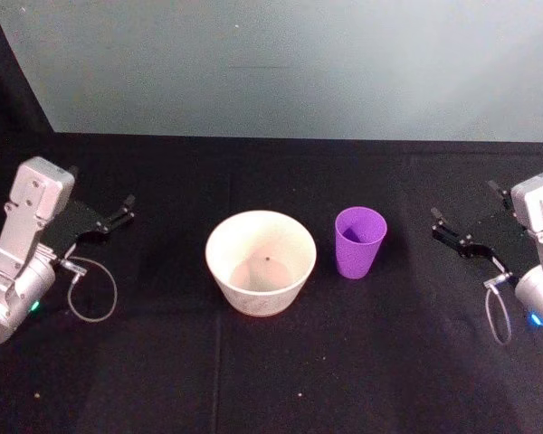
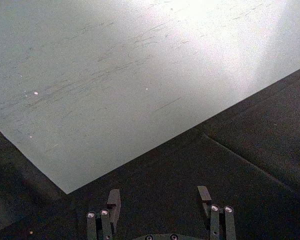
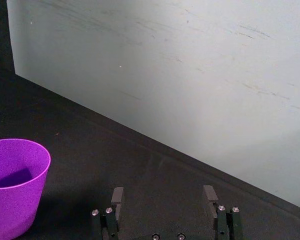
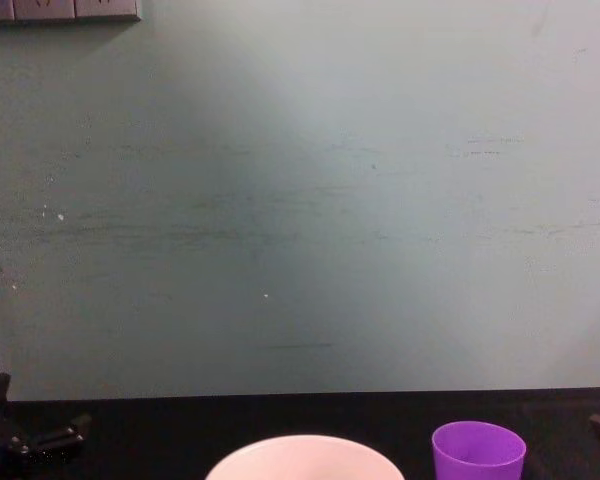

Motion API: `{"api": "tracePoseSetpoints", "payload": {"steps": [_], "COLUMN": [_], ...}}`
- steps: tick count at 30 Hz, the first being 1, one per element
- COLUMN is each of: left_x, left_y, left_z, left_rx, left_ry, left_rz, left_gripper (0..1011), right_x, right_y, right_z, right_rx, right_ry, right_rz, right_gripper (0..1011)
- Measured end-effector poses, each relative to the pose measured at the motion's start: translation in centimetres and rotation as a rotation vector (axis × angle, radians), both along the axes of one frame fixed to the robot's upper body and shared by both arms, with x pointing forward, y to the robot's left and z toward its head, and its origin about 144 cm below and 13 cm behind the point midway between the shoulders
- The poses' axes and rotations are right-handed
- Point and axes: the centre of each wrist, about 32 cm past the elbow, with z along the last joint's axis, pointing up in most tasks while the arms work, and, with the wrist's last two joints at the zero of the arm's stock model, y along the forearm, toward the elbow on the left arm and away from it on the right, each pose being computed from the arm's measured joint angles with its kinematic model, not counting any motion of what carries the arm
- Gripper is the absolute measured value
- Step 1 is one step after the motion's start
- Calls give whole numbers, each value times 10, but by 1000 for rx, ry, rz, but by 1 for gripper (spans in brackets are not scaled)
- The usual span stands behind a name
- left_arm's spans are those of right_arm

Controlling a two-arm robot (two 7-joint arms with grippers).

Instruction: Pick up the cup and pour the mung beans from the cup into the bowl.

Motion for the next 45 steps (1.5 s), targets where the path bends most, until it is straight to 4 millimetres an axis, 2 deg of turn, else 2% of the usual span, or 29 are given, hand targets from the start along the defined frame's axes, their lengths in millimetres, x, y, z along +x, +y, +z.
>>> {"api": "tracePoseSetpoints", "payload": {"steps": [4,9,14,18,23,29,35,45], "left_x": [0,0,0,0,0,0,0,0], "left_y": [0,0,0,0,0,0,0,0], "left_z": [0,0,0,0,0,0,0,0], "left_rx": [0,0,0,0,0,0,0,0], "left_ry": [0,0,0,0,0,0,0,0], "left_rz": [0,0,0,0,0,0,0,0], "left_gripper": [1000,1000,1000,1000,1000,1000,1000,1000], "right_x": [0,-4,-23,-38,-50,-55,-45,-22], "right_y": [0,-3,-8,-11,-15,-17,-15,-4], "right_z": [0,20,37,38,27,0,-23,-34], "right_rx": [0,-16,17,70,149,200,236,244], "right_ry": [0,-58,-104,-77,-6,54,86,114], "right_rz": [0,21,52,103,184,297,395,427], "right_gripper": [1003,1003,1003,1003,1003,1003,1003,1003]}}
